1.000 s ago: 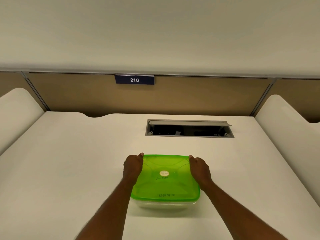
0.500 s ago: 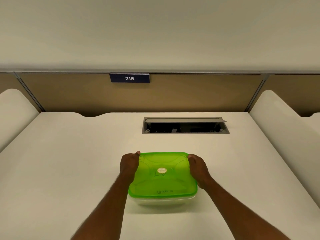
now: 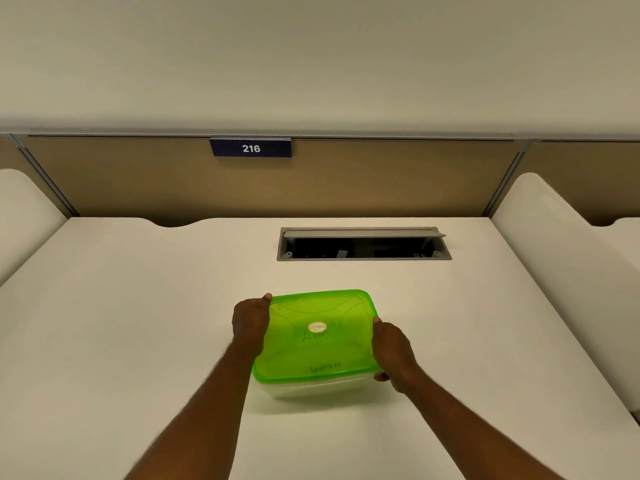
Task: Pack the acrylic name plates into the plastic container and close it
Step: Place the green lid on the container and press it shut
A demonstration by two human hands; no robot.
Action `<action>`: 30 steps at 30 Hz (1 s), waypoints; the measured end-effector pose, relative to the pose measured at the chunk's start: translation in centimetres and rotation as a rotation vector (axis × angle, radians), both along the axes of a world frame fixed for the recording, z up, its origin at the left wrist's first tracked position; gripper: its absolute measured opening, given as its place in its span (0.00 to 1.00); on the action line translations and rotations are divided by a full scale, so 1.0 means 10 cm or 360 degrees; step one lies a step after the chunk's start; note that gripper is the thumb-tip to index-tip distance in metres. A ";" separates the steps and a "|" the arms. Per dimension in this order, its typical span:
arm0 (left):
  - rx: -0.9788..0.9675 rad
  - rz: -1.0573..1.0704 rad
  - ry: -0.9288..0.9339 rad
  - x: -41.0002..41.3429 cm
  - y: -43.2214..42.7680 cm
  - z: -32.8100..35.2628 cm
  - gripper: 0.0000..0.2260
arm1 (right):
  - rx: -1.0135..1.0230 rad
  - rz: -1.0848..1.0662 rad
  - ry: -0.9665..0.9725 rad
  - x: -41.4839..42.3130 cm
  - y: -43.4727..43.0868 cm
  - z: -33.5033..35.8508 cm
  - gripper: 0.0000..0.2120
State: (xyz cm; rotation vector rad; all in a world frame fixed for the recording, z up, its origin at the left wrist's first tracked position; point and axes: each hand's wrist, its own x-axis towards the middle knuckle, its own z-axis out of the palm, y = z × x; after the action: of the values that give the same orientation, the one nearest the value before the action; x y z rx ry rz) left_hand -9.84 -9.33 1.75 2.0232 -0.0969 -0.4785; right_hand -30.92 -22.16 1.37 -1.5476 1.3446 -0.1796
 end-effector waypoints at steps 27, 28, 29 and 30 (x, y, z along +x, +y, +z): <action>0.0824 -0.0095 -0.0087 -0.31 0.29 0.08 0.38 | -0.0544 0.0035 -0.0144 0.07 0.01 -0.31 0.20; 0.0841 -0.0074 -0.0124 -0.34 0.30 0.09 0.37 | -0.0550 0.0025 -0.0139 0.08 0.01 -0.30 0.20; 0.0843 -0.0047 -0.0161 -0.36 0.31 0.10 0.36 | -0.0557 0.0021 -0.0137 0.09 0.00 -0.31 0.20; 0.0841 -0.0018 -0.0185 -0.37 0.32 0.10 0.35 | -0.0558 0.0023 -0.0137 0.09 0.00 -0.32 0.20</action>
State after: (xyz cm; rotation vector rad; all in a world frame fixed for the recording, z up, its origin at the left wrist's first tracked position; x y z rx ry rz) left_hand -13.55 -6.15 2.75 2.5702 -0.0554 -0.4223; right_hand -29.98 -22.12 -1.83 -1.8162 1.2809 -0.4890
